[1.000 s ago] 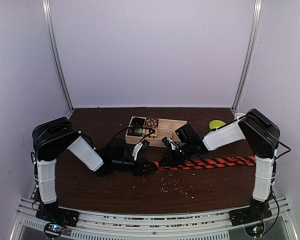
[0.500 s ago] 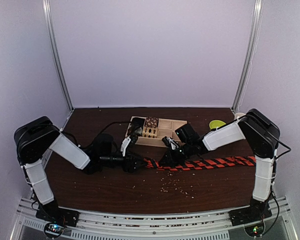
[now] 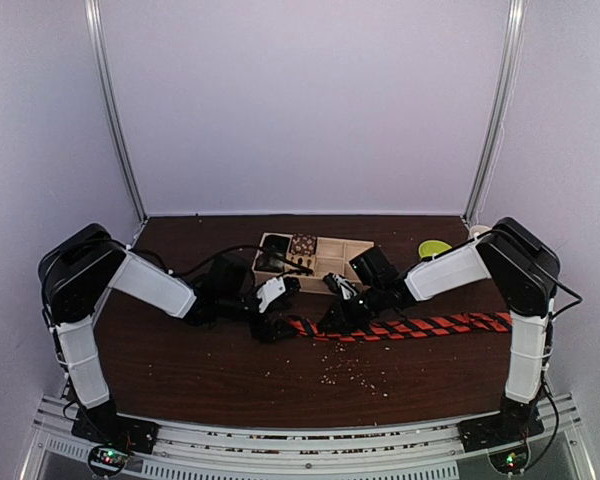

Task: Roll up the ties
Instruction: Roll the tie at the center of the board.

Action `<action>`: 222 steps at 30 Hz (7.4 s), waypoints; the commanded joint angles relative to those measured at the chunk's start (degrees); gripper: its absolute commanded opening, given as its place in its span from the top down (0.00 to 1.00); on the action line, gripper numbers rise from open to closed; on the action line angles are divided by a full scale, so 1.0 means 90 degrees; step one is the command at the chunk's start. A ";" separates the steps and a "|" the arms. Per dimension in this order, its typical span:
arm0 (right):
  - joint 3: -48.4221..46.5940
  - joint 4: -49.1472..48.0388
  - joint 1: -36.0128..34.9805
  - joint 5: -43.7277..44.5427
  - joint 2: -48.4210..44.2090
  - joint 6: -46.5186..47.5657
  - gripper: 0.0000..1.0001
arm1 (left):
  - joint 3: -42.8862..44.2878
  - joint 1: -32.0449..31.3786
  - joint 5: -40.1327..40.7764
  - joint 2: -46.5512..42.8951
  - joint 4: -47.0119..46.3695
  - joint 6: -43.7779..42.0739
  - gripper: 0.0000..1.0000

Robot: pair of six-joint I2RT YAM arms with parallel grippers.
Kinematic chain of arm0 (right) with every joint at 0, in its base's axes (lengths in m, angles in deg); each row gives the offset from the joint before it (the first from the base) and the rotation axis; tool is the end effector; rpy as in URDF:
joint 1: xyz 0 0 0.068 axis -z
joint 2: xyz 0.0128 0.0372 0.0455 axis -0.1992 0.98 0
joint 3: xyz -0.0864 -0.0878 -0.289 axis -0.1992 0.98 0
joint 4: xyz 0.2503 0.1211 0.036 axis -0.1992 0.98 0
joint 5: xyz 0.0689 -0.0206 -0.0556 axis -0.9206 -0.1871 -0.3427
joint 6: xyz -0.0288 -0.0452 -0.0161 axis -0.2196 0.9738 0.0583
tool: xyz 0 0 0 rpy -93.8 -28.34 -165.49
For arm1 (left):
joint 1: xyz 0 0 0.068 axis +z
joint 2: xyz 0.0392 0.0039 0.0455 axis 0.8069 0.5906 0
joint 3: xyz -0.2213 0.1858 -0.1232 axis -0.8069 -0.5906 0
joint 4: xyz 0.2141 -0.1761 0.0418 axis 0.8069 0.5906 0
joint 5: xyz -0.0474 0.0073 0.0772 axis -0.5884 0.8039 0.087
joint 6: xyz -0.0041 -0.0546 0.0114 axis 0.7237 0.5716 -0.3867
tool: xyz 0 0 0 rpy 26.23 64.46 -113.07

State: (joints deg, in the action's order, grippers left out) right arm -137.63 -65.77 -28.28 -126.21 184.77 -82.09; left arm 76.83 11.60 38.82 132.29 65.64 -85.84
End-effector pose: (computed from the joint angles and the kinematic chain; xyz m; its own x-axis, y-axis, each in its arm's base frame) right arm 0.3072 0.2878 0.1391 -0.9421 -0.2304 -0.2438 -0.3330 0.5555 0.7619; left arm 0.2778 -0.2767 0.1429 -0.2254 0.4751 -0.8506 0.9518 0.2937 -0.0882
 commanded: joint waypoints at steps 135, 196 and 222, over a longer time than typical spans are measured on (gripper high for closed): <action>0.0887 -0.1253 0.0093 -0.0208 -0.0176 -0.0826 1.00 | -0.2070 -0.0549 0.1919 -0.1109 -0.4272 0.2262 0.02; 0.1122 -0.1208 -0.0397 0.0114 0.0171 -0.0766 1.00 | -0.1587 -0.0366 -0.0112 0.0221 -0.2903 0.0754 0.38; 0.1215 -0.1450 -0.0391 0.0099 0.0140 -0.0957 1.00 | 0.0182 -0.0868 -0.0518 0.1039 -0.1174 0.0508 0.61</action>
State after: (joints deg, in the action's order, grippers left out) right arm -128.51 -81.64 -32.08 -129.09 184.10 -90.40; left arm 75.03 5.07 33.12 139.22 49.77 -79.63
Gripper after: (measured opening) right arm 0.024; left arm 0.385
